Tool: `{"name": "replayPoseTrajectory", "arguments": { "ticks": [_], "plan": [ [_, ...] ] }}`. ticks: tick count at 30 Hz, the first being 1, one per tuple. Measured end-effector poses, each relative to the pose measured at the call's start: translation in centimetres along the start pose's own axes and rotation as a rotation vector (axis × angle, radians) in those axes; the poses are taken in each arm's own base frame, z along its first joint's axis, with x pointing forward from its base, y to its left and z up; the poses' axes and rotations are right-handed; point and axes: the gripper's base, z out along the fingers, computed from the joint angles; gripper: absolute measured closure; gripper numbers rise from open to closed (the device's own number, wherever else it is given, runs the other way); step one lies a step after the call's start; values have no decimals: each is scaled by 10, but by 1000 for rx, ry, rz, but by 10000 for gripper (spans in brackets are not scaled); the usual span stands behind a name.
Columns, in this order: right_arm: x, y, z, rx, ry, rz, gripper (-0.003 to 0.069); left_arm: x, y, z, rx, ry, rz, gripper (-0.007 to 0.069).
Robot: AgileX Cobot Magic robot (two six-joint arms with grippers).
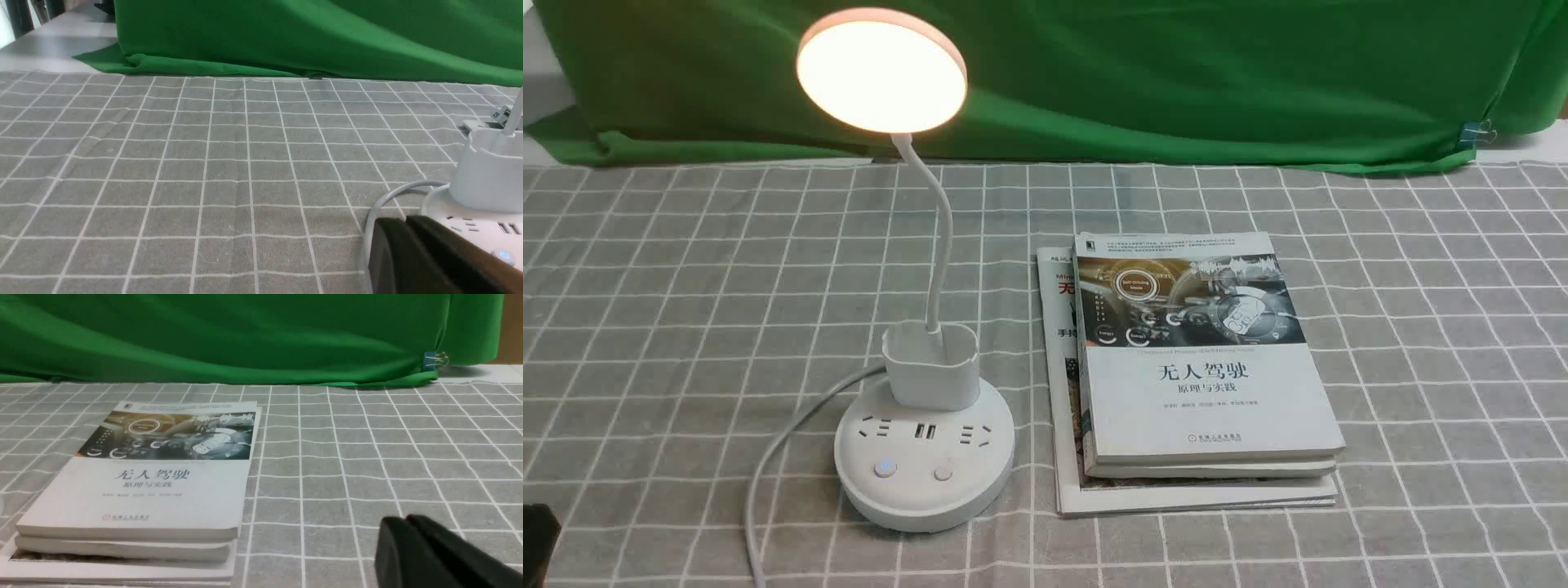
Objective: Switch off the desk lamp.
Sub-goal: Use the left arm to press the button switch on the lamp holder
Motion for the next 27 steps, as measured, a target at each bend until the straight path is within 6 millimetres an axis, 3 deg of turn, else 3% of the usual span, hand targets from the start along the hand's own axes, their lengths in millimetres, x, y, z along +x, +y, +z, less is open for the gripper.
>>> {"name": "replayPoseTrajectory", "arguments": {
  "ticks": [12,19,27],
  "plan": [
    [0,0,0,0,0,0,624,-1,0,0,-1,-11,-4,624],
    [0,0,0,0,0,0,624,-7,0,0,5,-74,-100,624],
    [0,0,0,0,0,0,624,-19,3,-2,25,-215,-547,624]
  ]
}}
